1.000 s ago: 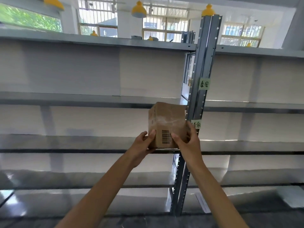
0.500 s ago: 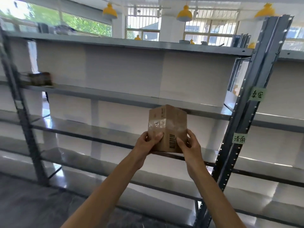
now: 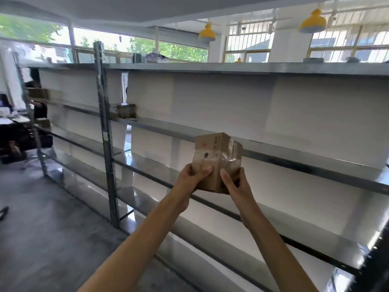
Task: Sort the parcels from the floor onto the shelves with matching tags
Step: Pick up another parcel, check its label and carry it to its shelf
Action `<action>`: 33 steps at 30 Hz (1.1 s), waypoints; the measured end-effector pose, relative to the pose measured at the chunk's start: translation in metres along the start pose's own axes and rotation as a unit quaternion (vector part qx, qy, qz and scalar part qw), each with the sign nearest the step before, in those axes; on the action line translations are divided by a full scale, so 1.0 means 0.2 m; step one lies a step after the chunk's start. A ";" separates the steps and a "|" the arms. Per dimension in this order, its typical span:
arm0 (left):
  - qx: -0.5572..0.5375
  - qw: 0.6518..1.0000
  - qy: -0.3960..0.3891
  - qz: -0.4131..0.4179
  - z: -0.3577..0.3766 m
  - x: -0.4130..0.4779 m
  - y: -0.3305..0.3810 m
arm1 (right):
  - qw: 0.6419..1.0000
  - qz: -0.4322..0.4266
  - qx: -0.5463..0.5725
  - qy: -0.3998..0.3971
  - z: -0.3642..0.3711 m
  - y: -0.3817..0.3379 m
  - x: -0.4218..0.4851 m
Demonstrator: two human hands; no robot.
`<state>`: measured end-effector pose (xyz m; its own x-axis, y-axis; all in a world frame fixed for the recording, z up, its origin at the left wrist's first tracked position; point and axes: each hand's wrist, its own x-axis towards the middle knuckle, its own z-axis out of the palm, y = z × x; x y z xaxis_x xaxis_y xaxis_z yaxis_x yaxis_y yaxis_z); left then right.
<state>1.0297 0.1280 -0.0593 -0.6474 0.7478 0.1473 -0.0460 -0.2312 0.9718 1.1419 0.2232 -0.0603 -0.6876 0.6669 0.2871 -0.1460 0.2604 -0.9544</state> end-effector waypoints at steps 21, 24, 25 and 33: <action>-0.036 0.993 0.110 -0.024 -0.30 0.33 -0.05 | 0.998 0.029 0.029 -0.043 0.21 0.19 0.48; -0.032 0.993 0.107 -0.025 -0.36 0.39 -0.08 | 0.998 0.040 0.021 -0.041 0.27 0.22 0.53; -0.033 0.993 0.106 -0.027 -0.39 0.41 -0.08 | 0.998 0.045 0.015 -0.041 0.29 0.23 0.55; -0.031 0.999 0.034 -0.027 -0.64 0.69 -0.04 | 1.000 0.030 0.003 0.004 0.50 0.25 0.78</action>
<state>0.8426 0.1529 -0.0709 -0.6929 0.7165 0.0806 -0.1278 -0.2321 0.9643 0.9549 0.2704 -0.0720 -0.6902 0.6862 0.2296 -0.1092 0.2149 -0.9705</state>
